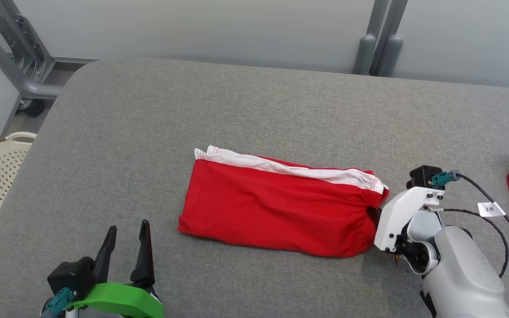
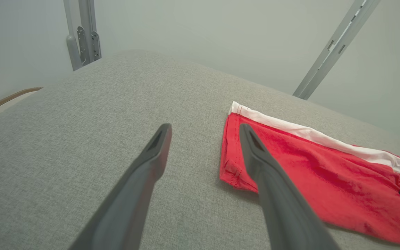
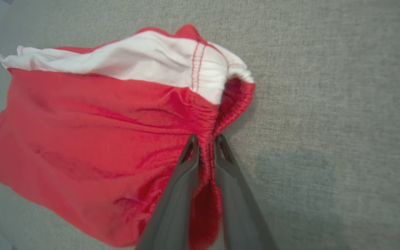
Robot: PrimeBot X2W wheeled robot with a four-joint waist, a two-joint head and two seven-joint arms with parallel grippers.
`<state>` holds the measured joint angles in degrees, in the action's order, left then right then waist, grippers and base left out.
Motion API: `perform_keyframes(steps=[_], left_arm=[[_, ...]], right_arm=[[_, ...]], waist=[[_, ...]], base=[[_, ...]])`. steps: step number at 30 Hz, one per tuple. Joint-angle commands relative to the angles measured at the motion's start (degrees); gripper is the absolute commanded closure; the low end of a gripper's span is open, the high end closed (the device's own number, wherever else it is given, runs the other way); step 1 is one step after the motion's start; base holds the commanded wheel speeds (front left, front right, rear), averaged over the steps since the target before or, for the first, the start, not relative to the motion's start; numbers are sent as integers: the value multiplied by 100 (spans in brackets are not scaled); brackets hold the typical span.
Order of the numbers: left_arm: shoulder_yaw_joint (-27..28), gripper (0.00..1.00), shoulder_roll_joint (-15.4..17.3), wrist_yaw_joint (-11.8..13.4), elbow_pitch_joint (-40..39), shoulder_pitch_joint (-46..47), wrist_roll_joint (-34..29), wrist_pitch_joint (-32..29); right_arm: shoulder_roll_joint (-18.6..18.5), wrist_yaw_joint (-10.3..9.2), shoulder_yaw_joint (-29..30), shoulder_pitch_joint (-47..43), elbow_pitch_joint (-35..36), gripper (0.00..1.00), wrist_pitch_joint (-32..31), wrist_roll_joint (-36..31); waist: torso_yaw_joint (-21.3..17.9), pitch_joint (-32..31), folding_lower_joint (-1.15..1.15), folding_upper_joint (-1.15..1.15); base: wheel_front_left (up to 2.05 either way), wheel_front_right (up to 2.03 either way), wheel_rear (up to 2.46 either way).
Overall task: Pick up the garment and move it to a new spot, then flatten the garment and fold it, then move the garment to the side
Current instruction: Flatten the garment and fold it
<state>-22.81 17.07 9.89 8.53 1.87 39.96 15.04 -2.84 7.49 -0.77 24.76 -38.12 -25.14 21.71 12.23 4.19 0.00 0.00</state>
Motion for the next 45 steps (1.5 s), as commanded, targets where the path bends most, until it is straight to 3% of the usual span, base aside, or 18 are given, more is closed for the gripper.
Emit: perform_keyframes(steps=[1, 9, 17, 22, 29, 35, 45], left_arm=[[7, 0, -8, -37, 24, 37, -40, 13], [-42, 0, -44, -73, 109, 90, -123, 13], [-102, 0, -36, -86, 56, 127, -191, 8], [-136, 0, 11, -80, -39, 162, -221, -12], [-210, 0, 47, -91, -128, 197, -248, -81], [-264, 0, 61, -77, -148, 197, -257, -131], [-362, 0, 87, -132, -128, 137, -217, -179]], right_arm=[[-10, -1, 3, 71, -53, 100, -23, 120], [-162, -1, 130, 301, -14, 100, -195, 546], [-844, -1, 74, 254, 568, 100, -708, 1053], [-1388, -2, 186, 162, 869, 100, -1042, 990], [-1717, -1, 561, 242, 998, 100, -1306, 746], [-1468, -1, 665, 220, 1234, 100, -1583, 674], [-419, -1, 829, 98, 1832, 100, -2133, 1052]], waist=[[-5, 1, 0, 0], [-74, 13, 0, 0], [-284, -12, 0, 0], [-443, -9, 0, 0], [-577, 25, 0, 0], [-643, 12, 0, 0], [-580, -78, 0, 0]], base=[[0, 0, 0], [0, 0, 0], [0, 0, 0], [0, 0, 0], [0, 0, 0], [0, 0, 0], [0, 0, 0]])
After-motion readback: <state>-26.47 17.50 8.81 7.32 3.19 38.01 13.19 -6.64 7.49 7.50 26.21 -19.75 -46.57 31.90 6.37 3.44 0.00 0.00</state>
